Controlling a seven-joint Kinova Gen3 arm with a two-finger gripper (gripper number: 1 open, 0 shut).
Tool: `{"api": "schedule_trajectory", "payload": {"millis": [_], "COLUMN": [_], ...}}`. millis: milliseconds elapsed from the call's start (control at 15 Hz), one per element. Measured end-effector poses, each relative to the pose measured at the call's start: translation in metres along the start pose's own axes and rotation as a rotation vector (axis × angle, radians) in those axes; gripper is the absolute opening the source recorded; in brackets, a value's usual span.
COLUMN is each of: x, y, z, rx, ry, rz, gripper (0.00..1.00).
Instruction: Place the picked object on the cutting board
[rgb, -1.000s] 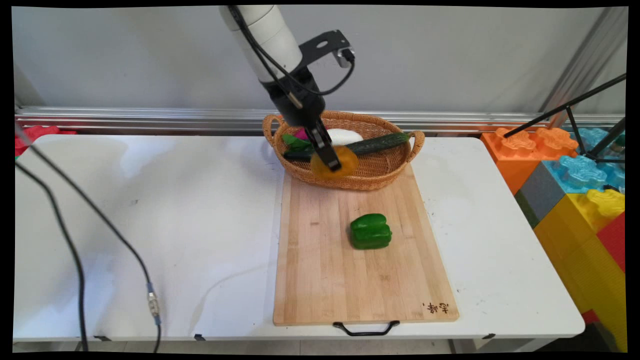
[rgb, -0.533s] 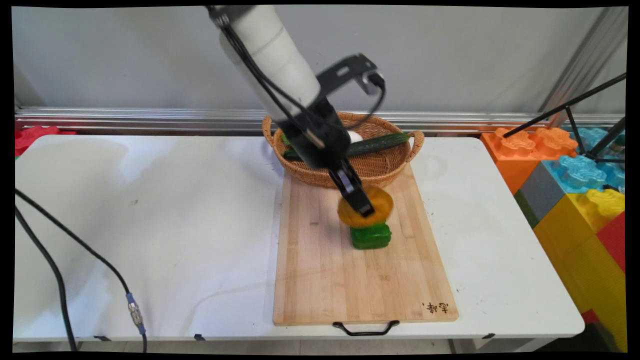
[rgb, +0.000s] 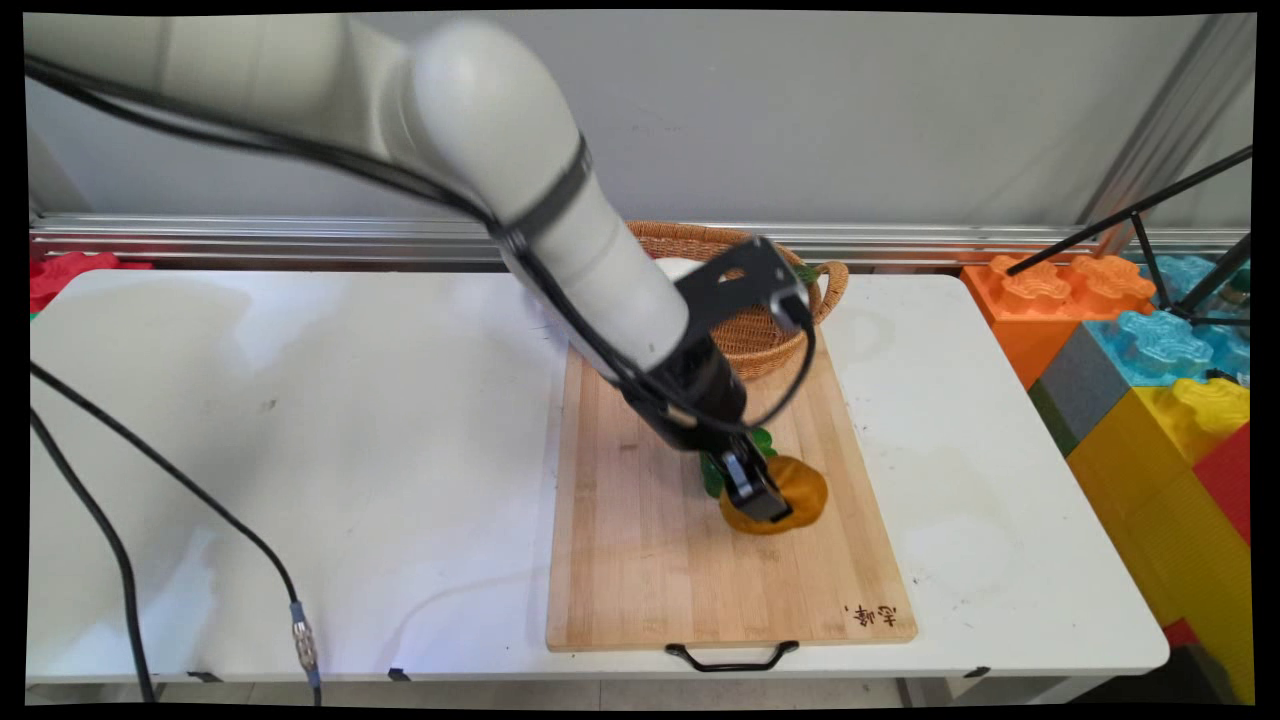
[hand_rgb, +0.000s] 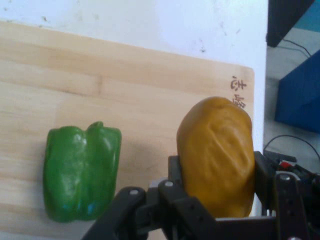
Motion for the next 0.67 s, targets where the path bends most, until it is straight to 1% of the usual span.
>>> {"api": "schedule_trajectory", "payload": {"millis": [267, 667], "x": [-0.012, -0.023], "y": [0.003, 0.004], "z": [0.034, 0.070], "rx": [0.006, 0.023], "ry": [0.007, 0.026], "rz": [0.006, 0.024], "gripper": [0.00, 0.00]}}
